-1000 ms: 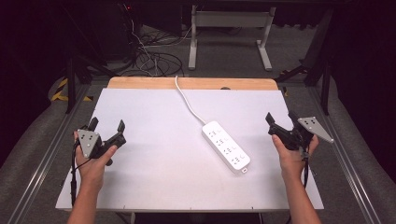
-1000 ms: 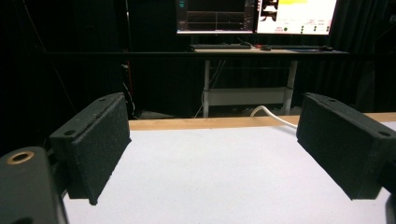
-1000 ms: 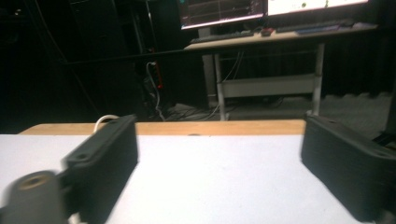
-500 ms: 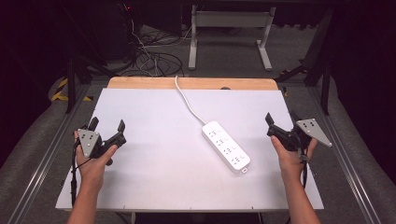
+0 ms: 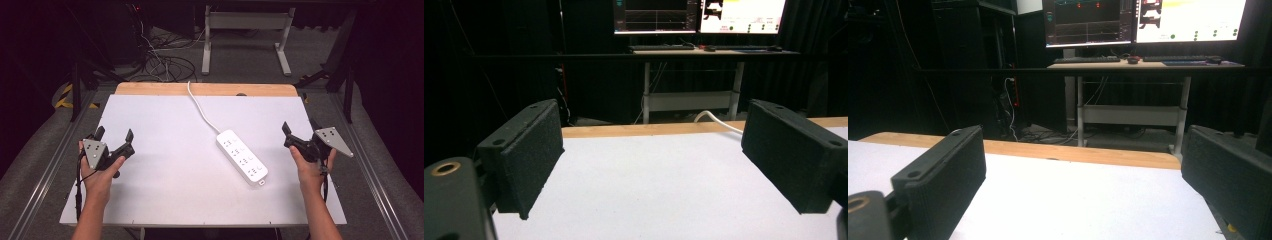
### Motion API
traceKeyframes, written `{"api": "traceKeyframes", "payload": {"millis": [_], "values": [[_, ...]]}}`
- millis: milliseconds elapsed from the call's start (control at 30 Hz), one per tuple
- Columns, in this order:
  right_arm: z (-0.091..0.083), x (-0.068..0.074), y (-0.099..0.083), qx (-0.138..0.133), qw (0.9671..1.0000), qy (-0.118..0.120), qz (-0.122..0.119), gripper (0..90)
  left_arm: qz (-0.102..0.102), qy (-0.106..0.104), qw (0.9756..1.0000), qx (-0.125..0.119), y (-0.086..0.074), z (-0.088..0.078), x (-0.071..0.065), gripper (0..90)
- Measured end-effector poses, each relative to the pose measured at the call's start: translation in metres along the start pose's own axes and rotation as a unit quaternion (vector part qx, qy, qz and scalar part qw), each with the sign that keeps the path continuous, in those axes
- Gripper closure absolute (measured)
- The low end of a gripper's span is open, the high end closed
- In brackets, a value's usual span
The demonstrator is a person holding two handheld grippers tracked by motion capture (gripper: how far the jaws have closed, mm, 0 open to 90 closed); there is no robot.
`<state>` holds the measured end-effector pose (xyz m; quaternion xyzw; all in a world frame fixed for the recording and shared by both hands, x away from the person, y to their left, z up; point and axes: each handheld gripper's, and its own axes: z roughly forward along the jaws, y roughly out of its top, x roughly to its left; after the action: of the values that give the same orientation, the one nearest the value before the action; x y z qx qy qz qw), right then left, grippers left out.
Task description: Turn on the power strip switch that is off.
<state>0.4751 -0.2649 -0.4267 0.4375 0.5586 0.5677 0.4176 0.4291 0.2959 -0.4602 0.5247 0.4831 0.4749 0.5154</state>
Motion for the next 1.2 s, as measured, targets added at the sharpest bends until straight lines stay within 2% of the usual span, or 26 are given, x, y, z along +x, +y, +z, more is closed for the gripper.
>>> {"api": "traceKeyframes", "payload": {"millis": [433,667,833,1200], "values": [[-0.0003,0.0,-0.0037,0.013,0.9999,0.001,-0.005,6.4,-0.008,0.0,1.0,-0.003,0.0003,0.0026,0.0005,9.6],[0.0009,-0.0002,-0.0045,0.012,0.9999,0.004,-0.002,7.8,0.0,0.002,1.0,-0.002,0.0006,0.0001,0.0015,9.6],[0.002,0.0007,-0.0048,0.011,0.9999,0.003,-0.009,8.6,-0.001,0.004,1.0,-0.002,0.0005,0.0006,0.0015,9.6],[0.0021,0.0004,-0.0049,0.012,0.9999,0.002,-0.006,8.9,-0.001,0.003,1.0,-0.001,0.0005,0.0,0.0016,9.6]]}}
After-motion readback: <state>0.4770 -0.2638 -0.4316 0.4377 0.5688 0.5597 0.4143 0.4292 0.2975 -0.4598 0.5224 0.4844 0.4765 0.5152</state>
